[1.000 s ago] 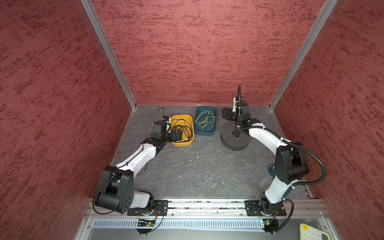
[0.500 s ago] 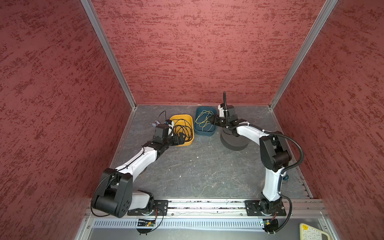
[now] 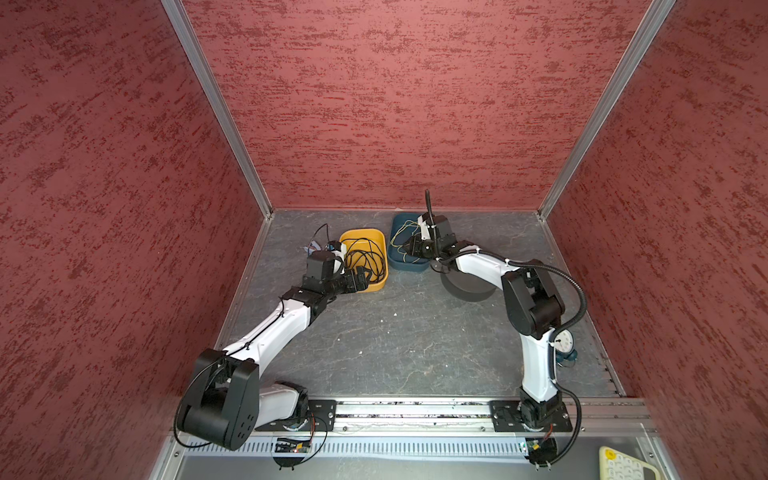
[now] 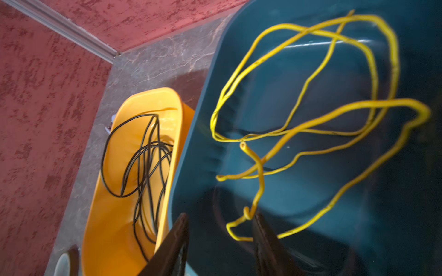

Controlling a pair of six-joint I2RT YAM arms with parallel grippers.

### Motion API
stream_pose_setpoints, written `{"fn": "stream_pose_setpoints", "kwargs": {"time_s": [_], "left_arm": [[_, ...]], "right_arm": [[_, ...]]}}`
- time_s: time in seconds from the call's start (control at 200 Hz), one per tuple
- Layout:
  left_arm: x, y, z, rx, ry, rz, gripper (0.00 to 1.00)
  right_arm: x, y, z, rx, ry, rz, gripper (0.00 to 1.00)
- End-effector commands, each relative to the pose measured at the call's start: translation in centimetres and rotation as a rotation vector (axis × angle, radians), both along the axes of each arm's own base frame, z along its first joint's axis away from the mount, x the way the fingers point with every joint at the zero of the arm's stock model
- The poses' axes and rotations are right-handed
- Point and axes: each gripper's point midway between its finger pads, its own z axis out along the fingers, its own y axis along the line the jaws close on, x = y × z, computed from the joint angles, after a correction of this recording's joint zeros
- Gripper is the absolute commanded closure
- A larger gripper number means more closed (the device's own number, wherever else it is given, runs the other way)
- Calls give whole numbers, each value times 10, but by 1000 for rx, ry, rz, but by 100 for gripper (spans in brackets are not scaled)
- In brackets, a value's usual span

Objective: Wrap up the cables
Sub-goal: 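Reach the right gripper into the teal tub while the left moves over the yellow tub, then grasp the yellow cable end with the right gripper and lift it toward the left gripper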

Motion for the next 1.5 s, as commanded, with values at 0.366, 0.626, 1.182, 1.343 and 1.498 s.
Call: {"fn": "stream_pose_setpoints", "kwargs": {"time_s": [0.366, 0.626, 1.182, 1.343, 1.498], "left_arm": [[0, -5, 3, -26, -16, -12, 10], [2, -1, 5, 8, -39, -8, 13], [12, 0, 29, -2, -116, -6, 24], [18, -2, 46, -32, -146, -19, 28], [20, -10, 56, -73, -170, -46, 30]], "right_arm": [[23, 4, -13, 20, -21, -55, 70], [31, -1, -15, -20, -45, -77, 87], [-2, -10, 93, -66, -405, 80, 100], [-19, -8, 117, -59, -436, 151, 100], [-42, -10, 138, -54, -517, 217, 100]]}}
